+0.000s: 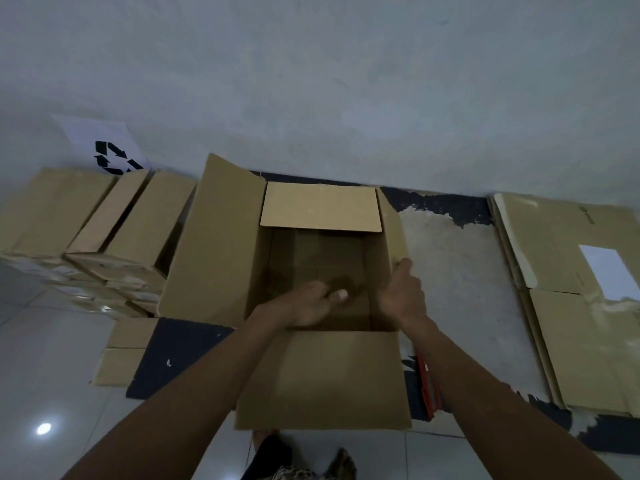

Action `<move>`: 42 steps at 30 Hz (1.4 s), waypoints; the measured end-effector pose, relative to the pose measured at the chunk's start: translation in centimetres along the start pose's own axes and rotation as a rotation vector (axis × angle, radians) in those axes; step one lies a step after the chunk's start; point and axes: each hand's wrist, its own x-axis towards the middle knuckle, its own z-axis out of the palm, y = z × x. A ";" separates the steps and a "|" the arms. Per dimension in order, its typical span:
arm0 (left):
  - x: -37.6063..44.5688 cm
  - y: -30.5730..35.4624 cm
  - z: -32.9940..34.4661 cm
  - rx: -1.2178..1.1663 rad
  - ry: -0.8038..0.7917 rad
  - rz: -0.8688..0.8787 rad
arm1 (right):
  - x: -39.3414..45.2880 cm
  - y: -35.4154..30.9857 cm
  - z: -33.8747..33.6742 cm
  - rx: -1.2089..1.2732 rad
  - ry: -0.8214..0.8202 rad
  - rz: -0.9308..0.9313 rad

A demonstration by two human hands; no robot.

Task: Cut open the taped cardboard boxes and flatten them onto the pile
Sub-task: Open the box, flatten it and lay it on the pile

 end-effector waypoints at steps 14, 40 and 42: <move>8.1 2.1 -12.1 0.279 0.752 0.180 | 0.5 0.9 2.2 -0.005 0.009 -0.047; 8.0 8.3 -2.5 -0.206 0.340 -0.023 | 1.7 5.6 0.2 0.542 -0.105 0.017; 7.3 9.3 1.5 -0.506 0.123 -0.097 | 1.7 6.7 -0.3 0.645 -0.071 0.023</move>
